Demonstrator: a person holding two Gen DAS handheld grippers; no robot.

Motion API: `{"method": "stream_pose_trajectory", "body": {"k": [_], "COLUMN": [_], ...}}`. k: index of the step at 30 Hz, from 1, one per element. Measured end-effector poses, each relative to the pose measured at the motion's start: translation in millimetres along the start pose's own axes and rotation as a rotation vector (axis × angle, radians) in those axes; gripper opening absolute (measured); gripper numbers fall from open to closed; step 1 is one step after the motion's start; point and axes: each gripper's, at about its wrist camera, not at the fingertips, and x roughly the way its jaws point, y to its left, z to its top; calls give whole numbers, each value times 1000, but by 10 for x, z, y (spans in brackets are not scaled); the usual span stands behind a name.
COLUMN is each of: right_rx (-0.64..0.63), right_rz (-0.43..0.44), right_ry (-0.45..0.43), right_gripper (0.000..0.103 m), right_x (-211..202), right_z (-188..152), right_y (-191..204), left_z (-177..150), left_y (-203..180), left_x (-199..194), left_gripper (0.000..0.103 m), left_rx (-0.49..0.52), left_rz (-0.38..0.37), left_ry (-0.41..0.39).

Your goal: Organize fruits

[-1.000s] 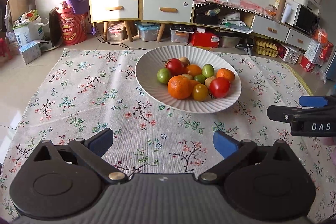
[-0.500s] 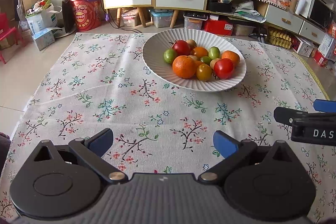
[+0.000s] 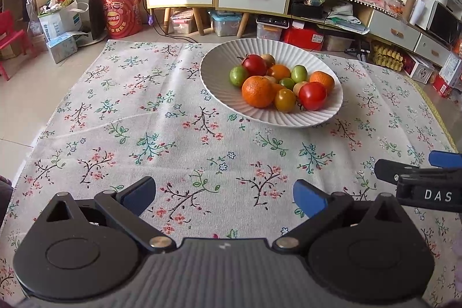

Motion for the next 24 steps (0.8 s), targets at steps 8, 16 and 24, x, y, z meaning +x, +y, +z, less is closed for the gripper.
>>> {"method": "stream_pose_trajectory", "body": {"k": [8, 16, 24], "right_rx": [-17, -31, -38], "right_rz": [1, 1, 2], "right_ry": [-19, -22, -22], "right_gripper": [102, 102, 102], "right_x": [-44, -38, -38], "right_z": [19, 25, 14], "right_y": [29, 65, 81], "left_z": [0, 1, 5], "left_y": [-6, -5, -11], "left_x": [-18, -28, -34], "left_gripper": [103, 103, 103], "left_rx": [-3, -3, 1], "left_rz": [8, 9, 8], "left_ry": [-17, -22, -22]}}
